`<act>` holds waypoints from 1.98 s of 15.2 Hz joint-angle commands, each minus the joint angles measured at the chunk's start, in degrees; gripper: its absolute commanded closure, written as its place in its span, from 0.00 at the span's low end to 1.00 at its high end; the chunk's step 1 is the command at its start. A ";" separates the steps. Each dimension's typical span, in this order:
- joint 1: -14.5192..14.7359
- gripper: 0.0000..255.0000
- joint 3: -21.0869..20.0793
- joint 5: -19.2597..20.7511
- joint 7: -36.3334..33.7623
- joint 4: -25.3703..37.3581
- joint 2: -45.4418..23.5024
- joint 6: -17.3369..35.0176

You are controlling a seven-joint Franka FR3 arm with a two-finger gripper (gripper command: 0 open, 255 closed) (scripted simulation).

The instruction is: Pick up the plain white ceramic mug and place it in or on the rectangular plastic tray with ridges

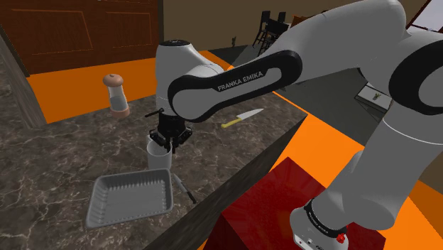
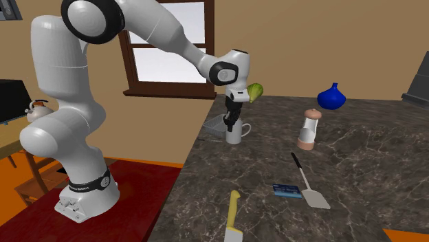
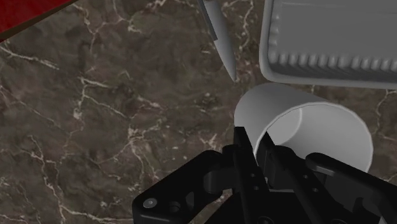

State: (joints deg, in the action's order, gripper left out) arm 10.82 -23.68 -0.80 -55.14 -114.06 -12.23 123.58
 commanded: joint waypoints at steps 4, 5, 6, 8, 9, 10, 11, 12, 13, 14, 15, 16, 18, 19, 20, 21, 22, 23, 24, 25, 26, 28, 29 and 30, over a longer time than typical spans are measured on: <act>0.00 1.00 0.00 0.00 0.00 0.00 0.00 0.01; -0.05 1.00 -0.05 -0.17 0.06 0.33 0.39 -0.68; -0.10 1.00 -0.09 -0.33 0.13 0.67 0.77 -1.38; -0.19 1.00 -0.16 -0.63 0.23 1.42 1.48 -2.78; -0.24 1.00 -0.19 -0.77 0.28 1.80 1.82 -3.48; -0.28 1.00 -0.22 -0.90 0.33 2.20 2.15 -4.19; -0.32 1.00 -0.24 -1.03 0.37 2.61 2.47 -4.90; -0.36 1.00 -0.27 -1.16 0.41 3.03 2.78 -5.61; -0.39 1.00 -0.29 -1.28 0.44 3.47 3.08 -6.32; -0.42 1.00 -0.30 -1.39 0.47 3.92 3.37 -7.03; -0.45 1.00 -0.32 -1.50 0.50 4.38 3.64 -7.75; -0.48 1.00 -0.33 -1.60 0.52 4.85 3.91 -8.47; -0.54 1.00 -0.35 -1.78 0.55 5.84 4.40 -9.91; -0.56 1.00 -0.36 -1.87 0.56 6.36 4.62 -10.64; -0.59 1.00 -0.37 -1.95 0.57 6.88 4.84 -11.36; -0.61 1.00 -0.38 -2.02 0.57 7.42 5.04 -12.09; -0.63 1.00 -0.38 -2.09 0.57 7.98 5.23 -12.82; -0.65 1.00 -0.39 -2.15 0.56 8.55 5.41 -13.55; -0.66 1.00 -0.39 -2.21 0.55 9.13 5.58 -14.29; -0.68 1.00 -0.40 -2.26 0.54 9.73 5.73 -15.02; -0.69 1.00 -0.40 -2.31 0.52 10.34 5.87 -15.76; -0.70 1.00 -0.40 -2.35 0.50 10.96 6.00 -16.50; 0.05 1.00 -0.96 -2.17 -0.88 11.86 5.65 -16.98; 0.82 1.00 -1.52 -1.96 -2.27 12.83 5.23 -17.47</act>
State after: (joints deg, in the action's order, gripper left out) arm 11.07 -24.77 -2.91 -56.33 -102.14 -6.72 106.68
